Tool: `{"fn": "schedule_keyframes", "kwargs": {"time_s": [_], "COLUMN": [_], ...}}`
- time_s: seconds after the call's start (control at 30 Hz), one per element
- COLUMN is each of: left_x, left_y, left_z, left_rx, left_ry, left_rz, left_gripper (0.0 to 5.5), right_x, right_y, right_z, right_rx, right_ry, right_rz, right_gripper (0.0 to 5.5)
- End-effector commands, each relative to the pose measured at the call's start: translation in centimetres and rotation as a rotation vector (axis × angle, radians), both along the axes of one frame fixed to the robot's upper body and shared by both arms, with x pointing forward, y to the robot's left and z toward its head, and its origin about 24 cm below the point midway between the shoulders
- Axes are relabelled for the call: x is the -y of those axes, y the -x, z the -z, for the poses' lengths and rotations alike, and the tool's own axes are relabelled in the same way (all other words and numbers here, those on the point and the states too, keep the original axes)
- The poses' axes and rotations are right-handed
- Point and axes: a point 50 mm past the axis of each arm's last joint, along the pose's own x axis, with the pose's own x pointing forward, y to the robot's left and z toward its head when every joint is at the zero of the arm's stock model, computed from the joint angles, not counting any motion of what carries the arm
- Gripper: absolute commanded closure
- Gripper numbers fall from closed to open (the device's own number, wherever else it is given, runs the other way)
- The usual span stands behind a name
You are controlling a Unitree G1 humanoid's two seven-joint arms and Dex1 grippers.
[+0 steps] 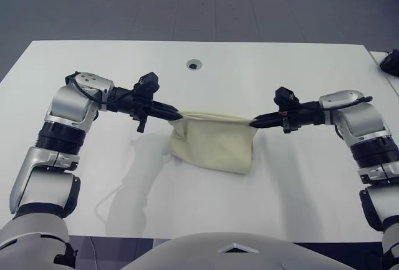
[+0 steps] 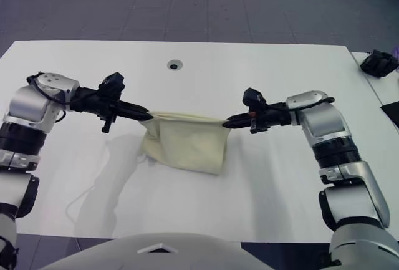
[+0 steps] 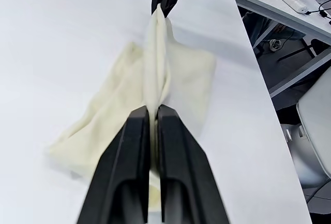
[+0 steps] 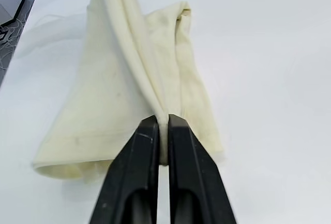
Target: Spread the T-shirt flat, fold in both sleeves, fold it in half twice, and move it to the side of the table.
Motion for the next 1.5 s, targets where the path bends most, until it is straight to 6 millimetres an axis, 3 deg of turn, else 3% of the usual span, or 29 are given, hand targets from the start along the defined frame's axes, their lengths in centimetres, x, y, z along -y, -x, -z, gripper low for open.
{"fn": "schedule_keyframes", "kwargs": {"time_s": [0.03, 0.3, 0.33, 0.37, 0.47, 0.57, 0.67, 0.8, 1.0, 1.17, 1.33, 1.5], "left_x": [0.6, 0.9, 1.0, 1.1, 0.9, 0.0, -0.1, 1.4, 2.4, 1.8, 0.8, 0.0], "left_y": [-1.2, -2.7, -2.9, -3.1, -3.7, -4.3, -3.4, -0.4, 2.8, 2.9, 2.5, 2.2], "left_z": [0.3, 1.7, 1.8, 1.6, 0.3, -1.9, -3.1, -1.5, 1.5, 3.0, 4.6, 5.8], "left_rx": [0.015, 0.045, 0.055, 0.067, 0.133, 0.254, 0.354, 0.383, 0.415, 0.44, 0.469, 0.472], "left_ry": [-0.032, -0.1, -0.105, -0.098, -0.049, -0.012, -0.011, -0.028, -0.106, -0.206, -0.332, -0.406], "left_rz": [0.002, -0.049, -0.061, -0.074, -0.134, -0.239, -0.256, -0.211, -0.228, -0.25, -0.246, -0.261], "left_gripper": [5.45, 5.45, 5.08, 4.9, 4.41, 3.85, 3.34, 2.73, 1.65, 0.91, 0.11, 0.1], "right_x": [0.1, -0.2, -0.3, -0.4, -0.5, -1.7, -3.9, -5.7, -5.3, -4.3, -4.2, -3.9], "right_y": [-0.7, -1.0, -1.2, -1.5, -2.0, -1.0, 0.4, 1.8, 3.3, 4.1, 4.0, 3.6], "right_z": [0.6, 1.5, 1.5, 1.2, -0.2, -1.7, -2.0, -0.2, 3.7, 5.4, 5.4, 5.0], "right_rx": [0.001, 0.033, 0.062, 0.109, 0.247, 0.365, 0.433, 0.483, 0.506, 0.499, 0.516, 0.533], "right_ry": [0.04, 0.074, 0.074, 0.062, 0.025, 0.001, -0.026, 0.012, 0.139, 0.195, 0.207, 0.213], "right_rz": [0.014, 0.015, 0.032, 0.066, 0.134, 0.113, 0.082, 0.068, 0.06, 0.06, 0.052, 0.055], "right_gripper": [5.45, 5.45, 5.45, 5.08, 4.63, 4.1, 3.61, 3.03, 2.0, 1.3, 0.54, 0.11]}}
